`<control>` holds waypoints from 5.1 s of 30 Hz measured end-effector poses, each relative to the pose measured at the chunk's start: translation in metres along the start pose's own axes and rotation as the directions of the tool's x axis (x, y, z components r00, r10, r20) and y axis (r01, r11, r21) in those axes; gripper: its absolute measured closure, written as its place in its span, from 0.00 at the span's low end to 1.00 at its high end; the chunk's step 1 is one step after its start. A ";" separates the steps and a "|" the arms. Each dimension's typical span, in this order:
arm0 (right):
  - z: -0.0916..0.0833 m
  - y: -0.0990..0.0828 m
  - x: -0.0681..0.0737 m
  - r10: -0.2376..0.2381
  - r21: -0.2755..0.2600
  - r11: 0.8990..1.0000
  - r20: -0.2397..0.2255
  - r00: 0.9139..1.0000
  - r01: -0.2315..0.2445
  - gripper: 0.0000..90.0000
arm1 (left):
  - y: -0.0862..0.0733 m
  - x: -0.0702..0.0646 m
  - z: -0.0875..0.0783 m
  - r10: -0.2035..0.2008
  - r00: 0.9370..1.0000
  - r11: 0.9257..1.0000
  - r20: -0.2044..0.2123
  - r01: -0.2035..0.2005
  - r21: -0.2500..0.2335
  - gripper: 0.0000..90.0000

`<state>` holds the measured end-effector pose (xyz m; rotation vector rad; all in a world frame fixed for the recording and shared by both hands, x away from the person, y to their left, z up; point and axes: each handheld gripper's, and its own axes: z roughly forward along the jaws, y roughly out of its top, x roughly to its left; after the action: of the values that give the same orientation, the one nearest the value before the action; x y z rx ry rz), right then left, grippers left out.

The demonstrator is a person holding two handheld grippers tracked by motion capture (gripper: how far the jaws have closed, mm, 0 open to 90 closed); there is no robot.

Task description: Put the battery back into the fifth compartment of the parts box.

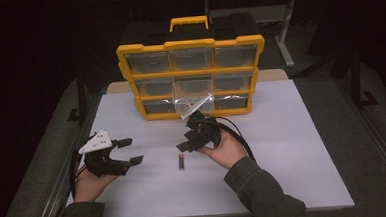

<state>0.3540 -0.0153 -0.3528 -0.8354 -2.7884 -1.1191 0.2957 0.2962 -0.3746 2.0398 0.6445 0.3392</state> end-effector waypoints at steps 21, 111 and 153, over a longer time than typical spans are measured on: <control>0.064 -0.021 0.002 0.074 0.116 0.990 0.038 0.997 -0.078 0.48 | 0.000 0.001 -0.001 -0.006 1.000 1.000 -0.003 0.006 -0.016 0.28; -0.031 0.020 -0.009 -0.112 -0.008 0.994 -0.033 0.993 0.112 0.85 | 0.000 0.001 0.000 -0.023 1.000 1.000 -0.014 0.023 -0.008 0.23; -0.100 0.076 -0.018 -0.146 -0.095 0.985 0.011 0.989 0.146 0.85 | 0.000 0.001 0.000 -0.027 1.000 0.999 -0.014 0.027 -0.028 0.24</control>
<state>0.3892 -0.0429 -0.2345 -0.6486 -2.8599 -1.2831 0.2967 0.2974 -0.3744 2.0024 0.6719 0.3456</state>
